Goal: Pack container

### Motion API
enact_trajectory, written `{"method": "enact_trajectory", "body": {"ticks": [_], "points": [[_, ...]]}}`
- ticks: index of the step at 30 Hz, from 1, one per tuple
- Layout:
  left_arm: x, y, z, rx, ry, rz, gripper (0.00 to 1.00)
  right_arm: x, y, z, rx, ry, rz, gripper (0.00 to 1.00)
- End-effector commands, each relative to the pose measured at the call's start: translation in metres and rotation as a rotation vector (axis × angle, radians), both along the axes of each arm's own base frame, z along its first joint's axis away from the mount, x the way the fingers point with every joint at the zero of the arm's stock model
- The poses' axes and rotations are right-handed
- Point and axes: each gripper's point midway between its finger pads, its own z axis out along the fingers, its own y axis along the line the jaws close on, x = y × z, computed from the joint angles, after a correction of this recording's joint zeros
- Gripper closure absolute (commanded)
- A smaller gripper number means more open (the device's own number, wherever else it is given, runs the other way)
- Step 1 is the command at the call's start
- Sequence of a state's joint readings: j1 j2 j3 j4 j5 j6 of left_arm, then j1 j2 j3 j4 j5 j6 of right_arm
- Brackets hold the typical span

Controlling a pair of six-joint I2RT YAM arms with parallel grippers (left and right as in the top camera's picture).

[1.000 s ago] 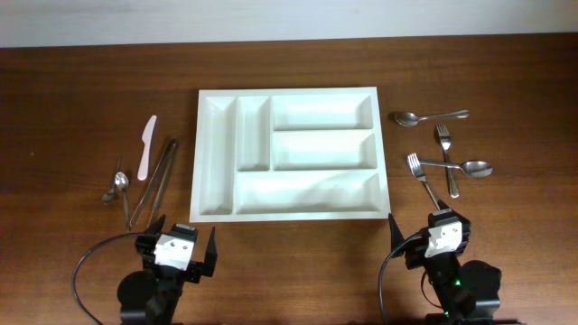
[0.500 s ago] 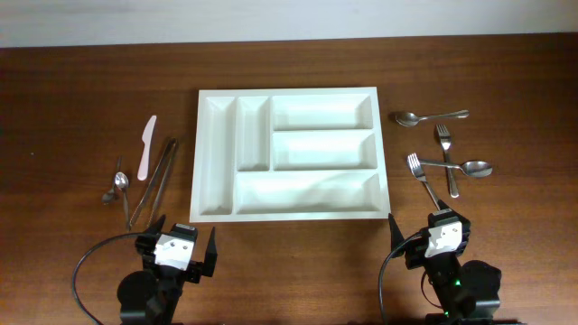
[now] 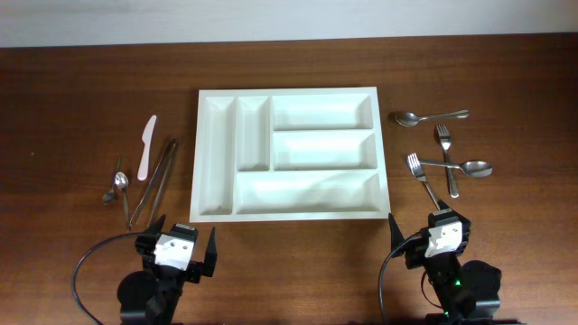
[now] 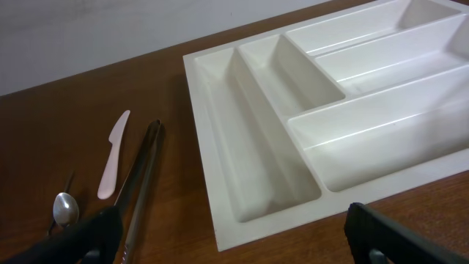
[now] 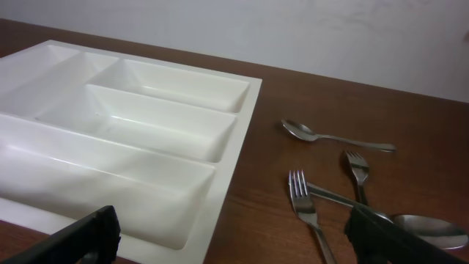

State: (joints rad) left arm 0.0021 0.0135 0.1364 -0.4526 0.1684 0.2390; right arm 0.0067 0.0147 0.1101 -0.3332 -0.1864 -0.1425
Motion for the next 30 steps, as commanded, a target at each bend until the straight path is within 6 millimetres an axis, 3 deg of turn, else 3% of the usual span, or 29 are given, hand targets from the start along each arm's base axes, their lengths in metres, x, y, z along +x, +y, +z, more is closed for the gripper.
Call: {"method": "enact_trajectory", "body": {"ticks": [1,8,14,16,19,24,27,30], "points": [[0.0,-0.001,-0.001,-0.016,0.0,-0.003,0.01,0.0,0.003,-0.001,-0.006,-0.008,0.015,0.01],[0.0,-0.001,-0.001,-0.016,0.0,-0.003,0.01,-0.004,0.002,0.016,0.249,0.034,-0.036,0.01],[0.0,-0.001,-0.001,-0.016,0.0,-0.003,0.01,-0.016,-0.002,0.081,0.287,0.059,-0.067,0.01],[0.0,-0.001,-0.001,-0.016,0.0,-0.003,0.01,-0.016,-0.006,0.106,0.279,0.123,-0.098,0.01],[0.0,-0.001,-0.001,-0.016,0.0,-0.003,0.01,-0.01,-0.015,0.125,0.256,0.269,-0.169,0.01],[0.0,-0.001,-0.001,-0.016,0.0,-0.003,0.01,0.016,-0.027,0.134,0.092,0.602,-0.233,0.01],[0.0,-0.001,-0.001,-0.016,0.0,-0.003,0.01,0.045,-0.026,0.141,0.016,0.716,-0.198,0.01],[0.0,-0.001,-0.001,-0.016,0.0,-0.003,0.01,0.073,-0.014,0.132,0.041,0.829,-0.143,0.01]]}}
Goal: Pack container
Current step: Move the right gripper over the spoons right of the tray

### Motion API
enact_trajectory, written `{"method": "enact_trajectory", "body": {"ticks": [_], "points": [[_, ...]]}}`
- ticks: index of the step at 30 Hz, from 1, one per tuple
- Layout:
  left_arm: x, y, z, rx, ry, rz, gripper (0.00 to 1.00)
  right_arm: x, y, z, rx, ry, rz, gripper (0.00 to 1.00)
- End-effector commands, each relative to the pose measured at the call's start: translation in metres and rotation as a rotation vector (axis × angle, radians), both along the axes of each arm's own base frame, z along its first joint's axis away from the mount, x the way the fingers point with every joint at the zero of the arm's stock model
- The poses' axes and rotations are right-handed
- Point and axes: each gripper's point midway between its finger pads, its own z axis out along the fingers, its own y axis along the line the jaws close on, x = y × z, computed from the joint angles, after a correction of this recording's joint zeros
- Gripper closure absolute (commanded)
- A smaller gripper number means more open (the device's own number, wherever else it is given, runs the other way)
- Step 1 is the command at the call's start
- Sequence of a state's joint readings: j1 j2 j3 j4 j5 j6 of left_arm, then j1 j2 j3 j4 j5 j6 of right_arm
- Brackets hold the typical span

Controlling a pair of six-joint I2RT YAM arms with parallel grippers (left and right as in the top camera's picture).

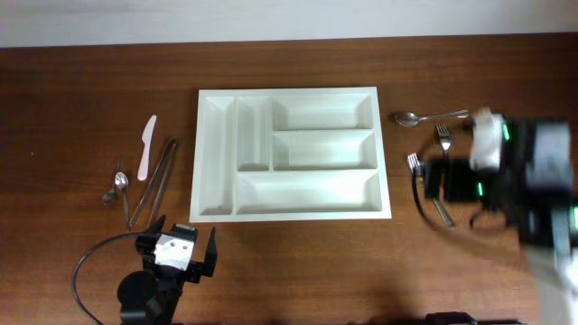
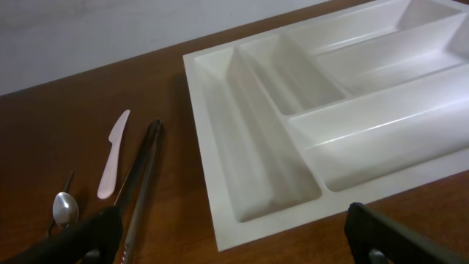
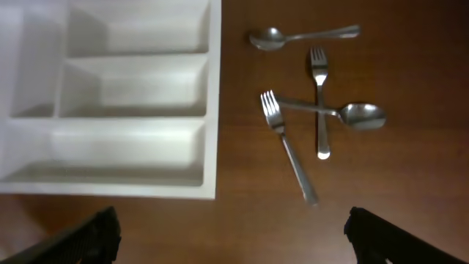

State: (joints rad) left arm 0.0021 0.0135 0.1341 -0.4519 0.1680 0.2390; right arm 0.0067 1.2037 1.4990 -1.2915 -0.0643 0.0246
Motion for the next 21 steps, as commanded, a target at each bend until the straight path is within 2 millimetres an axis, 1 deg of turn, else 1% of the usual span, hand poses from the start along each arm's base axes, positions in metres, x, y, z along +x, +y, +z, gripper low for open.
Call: {"method": "enact_trajectory", "body": {"ticks": [1,2,5,6,8,11,12,14,17,18,21], "points": [[0.0,-0.001,0.0,-0.016,-0.002,-0.003,0.01,0.03,0.008,-0.008,0.005,0.08,0.066,0.01],[0.0,-0.001,0.0,-0.016,-0.002,-0.003,0.01,0.039,0.009,-0.013,0.006,0.099,0.067,0.01],[0.0,-0.001,0.0,-0.016,-0.002,-0.003,0.01,0.073,0.007,-0.039,0.041,0.152,0.057,0.01],[0.0,-0.001,0.0,-0.016,-0.002,-0.003,0.01,0.082,0.003,-0.047,0.059,0.163,0.022,0.01],[0.0,-0.001,0.0,-0.016,-0.002,-0.003,0.01,0.102,-0.016,-0.068,0.137,0.198,-0.148,0.01],[0.0,-0.001,0.0,-0.016,-0.002,-0.003,0.01,0.122,-0.045,-0.093,0.268,0.239,-0.383,0.01],[0.0,-0.001,0.0,-0.016,-0.002,-0.003,0.01,0.128,-0.052,-0.099,0.313,0.244,-0.432,0.01],[0.0,-0.001,0.0,-0.016,-0.002,-0.003,0.01,0.142,-0.065,-0.109,0.389,0.233,-0.459,0.01],[0.0,-0.001,0.0,-0.016,-0.002,-0.003,0.01,0.147,-0.088,-0.126,0.399,0.248,-0.485,0.01],[0.0,-0.001,0.0,-0.016,-0.002,-0.003,0.01,0.146,-0.1,-0.137,0.393,0.263,-0.501,0.01],[0.0,-0.001,0.0,-0.016,-0.002,-0.003,0.01,0.139,-0.127,-0.158,0.401,0.312,-0.59,0.01]]}}
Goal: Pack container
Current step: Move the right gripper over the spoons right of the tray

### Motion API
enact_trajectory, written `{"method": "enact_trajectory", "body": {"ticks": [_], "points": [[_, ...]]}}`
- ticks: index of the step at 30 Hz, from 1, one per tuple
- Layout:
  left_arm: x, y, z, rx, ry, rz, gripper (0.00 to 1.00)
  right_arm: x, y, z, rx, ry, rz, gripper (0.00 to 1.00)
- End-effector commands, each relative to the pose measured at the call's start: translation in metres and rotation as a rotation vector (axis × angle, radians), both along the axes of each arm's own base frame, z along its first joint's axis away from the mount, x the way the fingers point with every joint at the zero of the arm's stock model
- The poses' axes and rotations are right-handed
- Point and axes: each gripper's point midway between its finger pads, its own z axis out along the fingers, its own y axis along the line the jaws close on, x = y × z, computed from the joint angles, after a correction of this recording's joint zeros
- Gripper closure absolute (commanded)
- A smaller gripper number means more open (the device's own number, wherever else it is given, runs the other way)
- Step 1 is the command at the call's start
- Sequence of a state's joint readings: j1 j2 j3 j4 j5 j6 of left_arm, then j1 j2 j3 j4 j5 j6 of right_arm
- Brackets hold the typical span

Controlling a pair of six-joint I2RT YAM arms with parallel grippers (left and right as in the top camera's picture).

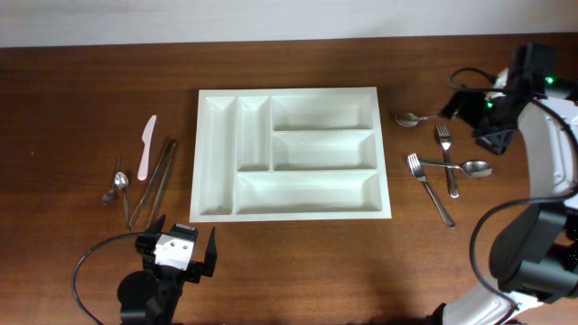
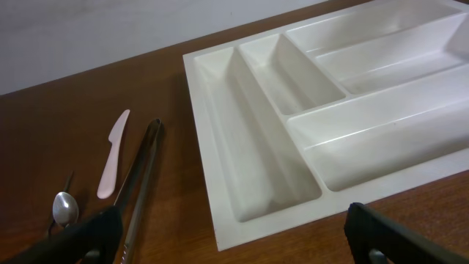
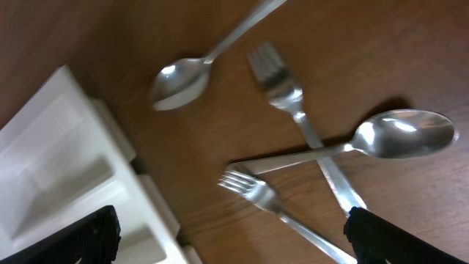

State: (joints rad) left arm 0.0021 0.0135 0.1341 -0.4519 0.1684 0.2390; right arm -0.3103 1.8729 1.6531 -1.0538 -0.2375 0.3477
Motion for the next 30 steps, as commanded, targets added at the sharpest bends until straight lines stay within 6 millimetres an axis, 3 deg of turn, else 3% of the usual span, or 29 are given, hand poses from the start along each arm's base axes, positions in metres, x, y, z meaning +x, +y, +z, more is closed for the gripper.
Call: {"method": "enact_trajectory", "body": {"ticks": [1,4,10,13,20,26,30], "points": [[0.0,-0.001,0.0,-0.016,-0.002,-0.003,0.01,-0.003,-0.027,-0.019,0.053,0.048,-0.103,0.01],[0.0,-0.001,0.0,-0.016,-0.002,-0.003,0.01,-0.008,-0.042,-0.03,0.059,0.073,-0.128,0.03],[0.0,-0.001,0.0,-0.016,-0.002,-0.003,0.01,-0.003,-0.046,-0.041,-0.06,0.052,0.094,0.02],[0.0,-0.001,0.0,-0.016,-0.002,-0.003,0.01,-0.007,-0.059,-0.048,-0.157,0.101,0.093,0.01],[0.0,-0.001,0.0,-0.016,-0.002,-0.003,0.01,0.016,-0.056,-0.06,-0.228,0.039,0.239,0.01],[0.0,-0.001,0.0,-0.016,-0.002,-0.003,0.01,0.028,-0.044,-0.087,-0.22,0.053,0.288,0.01],[0.0,-0.001,0.0,-0.016,-0.002,-0.003,0.01,0.025,-0.042,-0.1,-0.161,0.096,0.163,0.01]]}}
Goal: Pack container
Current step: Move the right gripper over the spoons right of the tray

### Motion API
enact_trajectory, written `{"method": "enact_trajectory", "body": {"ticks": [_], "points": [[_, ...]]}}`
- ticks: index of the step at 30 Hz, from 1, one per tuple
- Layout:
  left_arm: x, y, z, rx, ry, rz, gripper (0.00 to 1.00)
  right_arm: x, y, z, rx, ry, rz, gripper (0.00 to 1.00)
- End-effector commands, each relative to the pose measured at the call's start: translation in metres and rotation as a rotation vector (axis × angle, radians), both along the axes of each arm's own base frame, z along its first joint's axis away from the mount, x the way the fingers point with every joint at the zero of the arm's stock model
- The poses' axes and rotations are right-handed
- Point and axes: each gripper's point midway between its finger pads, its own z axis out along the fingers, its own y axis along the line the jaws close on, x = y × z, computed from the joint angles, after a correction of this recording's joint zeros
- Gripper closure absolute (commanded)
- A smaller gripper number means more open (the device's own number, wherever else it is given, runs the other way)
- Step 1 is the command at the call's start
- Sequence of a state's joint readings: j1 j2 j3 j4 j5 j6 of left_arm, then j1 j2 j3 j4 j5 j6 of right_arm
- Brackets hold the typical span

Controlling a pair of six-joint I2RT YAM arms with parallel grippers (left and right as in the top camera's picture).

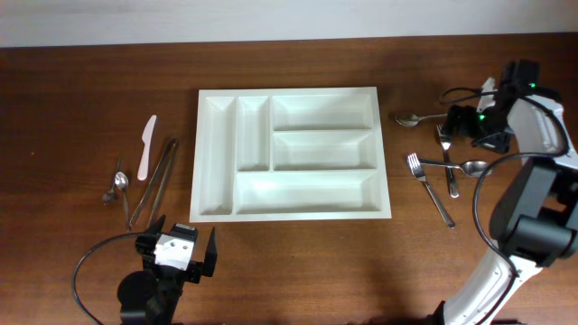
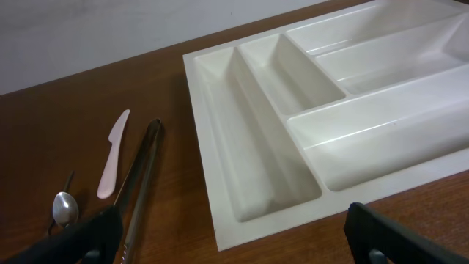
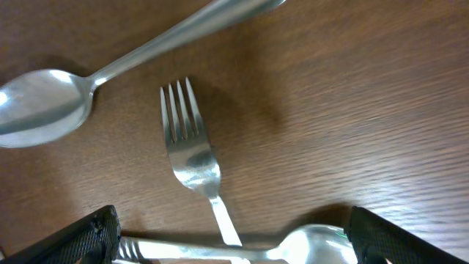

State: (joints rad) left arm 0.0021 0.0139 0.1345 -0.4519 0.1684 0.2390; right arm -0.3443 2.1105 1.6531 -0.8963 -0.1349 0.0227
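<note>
The white divided cutlery tray point(image 1: 289, 91) lies mid-table with every compartment bare; its left rim point(image 2: 204, 161) shows in the left wrist view. To its right lie a spoon point(image 1: 411, 117), a fork point(image 1: 446, 158), a second spoon point(image 1: 470, 166) crossing that fork, and another fork point(image 1: 429, 188). My right gripper point(image 1: 462, 126) hangs open low over them. Its view shows the fork point(image 3: 187, 158), the upper spoon point(image 3: 44, 106) and the lower spoon point(image 3: 315, 246), with nothing between the fingers point(image 3: 234, 242). My left gripper point(image 1: 176, 251) rests open at the front edge.
Left of the tray lie a pale plastic knife point(image 1: 145, 147), long metal tongs point(image 1: 153, 181) and a small spoon point(image 1: 118, 181); the knife point(image 2: 113, 155) and tongs point(image 2: 139, 183) also show in the left wrist view. A pale wall backs the table's far edge.
My right gripper has come down closer to the fork and spoons right of the tray, which now fill its view. It is still open. The left arm has not moved.
Both grippers first sat open at the table's front edge. Then the right arm was raised over the cutlery right of the tray, looking down. It was then nearer the far spoon, and now hangs low over the fork. No item has moved.
</note>
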Motion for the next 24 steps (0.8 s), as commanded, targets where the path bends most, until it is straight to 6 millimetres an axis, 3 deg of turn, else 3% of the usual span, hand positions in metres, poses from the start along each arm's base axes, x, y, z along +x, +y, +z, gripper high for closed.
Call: {"method": "enact_trajectory", "body": {"ticks": [1,8,17,22,24], "points": [[0.0,-0.001,0.0,-0.016,-0.002,-0.003,0.01,0.003,-0.001,-0.006,0.026,0.015,-0.097,0.01],[0.0,-0.001,0.0,-0.016,-0.002,-0.003,0.01,0.007,0.005,-0.005,0.042,-0.007,-0.044,0.01],[0.0,-0.001,0.0,-0.016,-0.002,-0.003,0.01,0.019,0.023,-0.006,-0.016,-0.056,0.185,0.0],[0.0,-0.001,0.0,-0.016,-0.002,-0.003,0.01,0.022,0.025,-0.012,-0.044,-0.074,0.226,0.0],[0.0,-0.001,0.0,-0.016,-0.002,-0.003,0.01,0.021,0.026,-0.012,-0.04,-0.071,0.218,0.06]]}}
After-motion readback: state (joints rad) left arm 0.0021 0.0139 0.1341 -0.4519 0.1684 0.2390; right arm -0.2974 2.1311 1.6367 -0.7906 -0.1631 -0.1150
